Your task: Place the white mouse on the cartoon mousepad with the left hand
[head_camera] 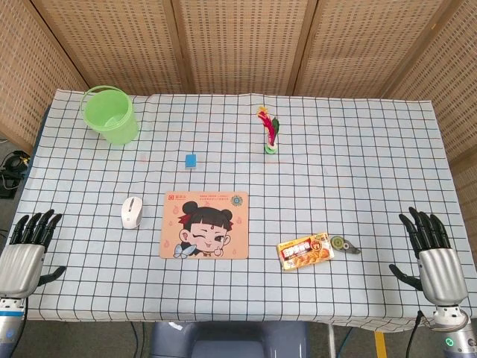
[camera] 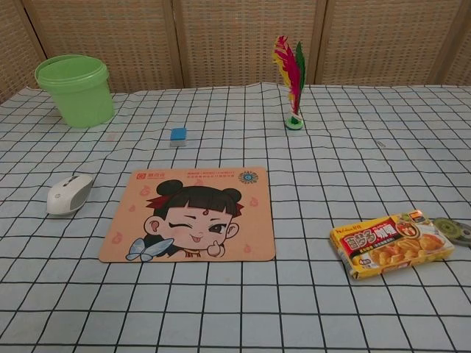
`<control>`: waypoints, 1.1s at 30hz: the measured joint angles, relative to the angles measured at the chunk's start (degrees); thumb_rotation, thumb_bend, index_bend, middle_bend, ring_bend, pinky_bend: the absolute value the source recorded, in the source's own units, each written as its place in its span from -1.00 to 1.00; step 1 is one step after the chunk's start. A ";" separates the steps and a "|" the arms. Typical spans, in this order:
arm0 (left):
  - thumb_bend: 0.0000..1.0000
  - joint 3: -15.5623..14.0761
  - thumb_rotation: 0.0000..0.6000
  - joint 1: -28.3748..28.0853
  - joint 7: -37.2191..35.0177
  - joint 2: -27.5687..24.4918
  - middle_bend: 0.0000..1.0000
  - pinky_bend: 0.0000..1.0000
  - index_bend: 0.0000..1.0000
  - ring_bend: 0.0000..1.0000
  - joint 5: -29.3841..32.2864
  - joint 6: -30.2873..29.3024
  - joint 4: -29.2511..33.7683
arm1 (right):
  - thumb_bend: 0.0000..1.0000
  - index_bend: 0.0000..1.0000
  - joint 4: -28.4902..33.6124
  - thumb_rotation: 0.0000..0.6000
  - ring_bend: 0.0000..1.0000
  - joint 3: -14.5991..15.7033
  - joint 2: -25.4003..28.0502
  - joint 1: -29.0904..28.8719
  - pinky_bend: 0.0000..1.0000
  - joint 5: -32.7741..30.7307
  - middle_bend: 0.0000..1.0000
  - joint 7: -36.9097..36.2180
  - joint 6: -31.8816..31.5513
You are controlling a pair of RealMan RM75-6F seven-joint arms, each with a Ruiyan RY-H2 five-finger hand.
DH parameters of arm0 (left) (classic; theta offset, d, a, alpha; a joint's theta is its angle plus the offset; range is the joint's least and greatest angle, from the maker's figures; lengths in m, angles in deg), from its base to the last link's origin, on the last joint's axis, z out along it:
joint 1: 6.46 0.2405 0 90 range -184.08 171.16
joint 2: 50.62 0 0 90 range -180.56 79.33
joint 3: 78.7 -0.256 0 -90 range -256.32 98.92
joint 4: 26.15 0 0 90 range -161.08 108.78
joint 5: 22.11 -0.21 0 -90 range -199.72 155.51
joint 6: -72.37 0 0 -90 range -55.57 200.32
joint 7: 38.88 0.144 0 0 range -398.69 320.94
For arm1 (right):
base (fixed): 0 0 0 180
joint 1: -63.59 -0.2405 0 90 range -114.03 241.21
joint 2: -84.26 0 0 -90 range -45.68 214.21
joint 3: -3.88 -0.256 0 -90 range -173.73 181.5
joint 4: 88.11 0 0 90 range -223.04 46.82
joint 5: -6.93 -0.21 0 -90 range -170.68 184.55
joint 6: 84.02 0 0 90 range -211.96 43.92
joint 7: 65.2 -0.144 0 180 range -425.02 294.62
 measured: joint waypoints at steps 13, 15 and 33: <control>-0.95 -0.06 1.00 -0.10 -0.84 -0.26 -1.00 -1.00 -1.00 -1.00 -0.38 -0.13 -0.23 | -0.83 -0.83 -0.14 1.00 -1.00 0.03 -0.08 0.03 -1.00 0.25 -1.00 -0.22 -0.25; -0.95 -0.03 1.00 -0.17 -1.02 -0.29 -1.00 -1.00 -1.00 -1.00 -0.36 -0.04 -0.32 | -0.84 -0.83 -0.18 1.00 -1.00 0.01 -0.13 0.01 -1.00 0.06 -1.00 -0.06 -0.08; -0.95 -0.07 1.00 -1.64 -2.52 -0.29 -1.00 -1.00 -1.00 -1.00 -0.99 1.84 -2.05 | -0.84 -0.83 -0.36 1.00 -1.00 -0.28 0.08 -0.08 -1.00 -1.05 -1.00 -0.43 0.69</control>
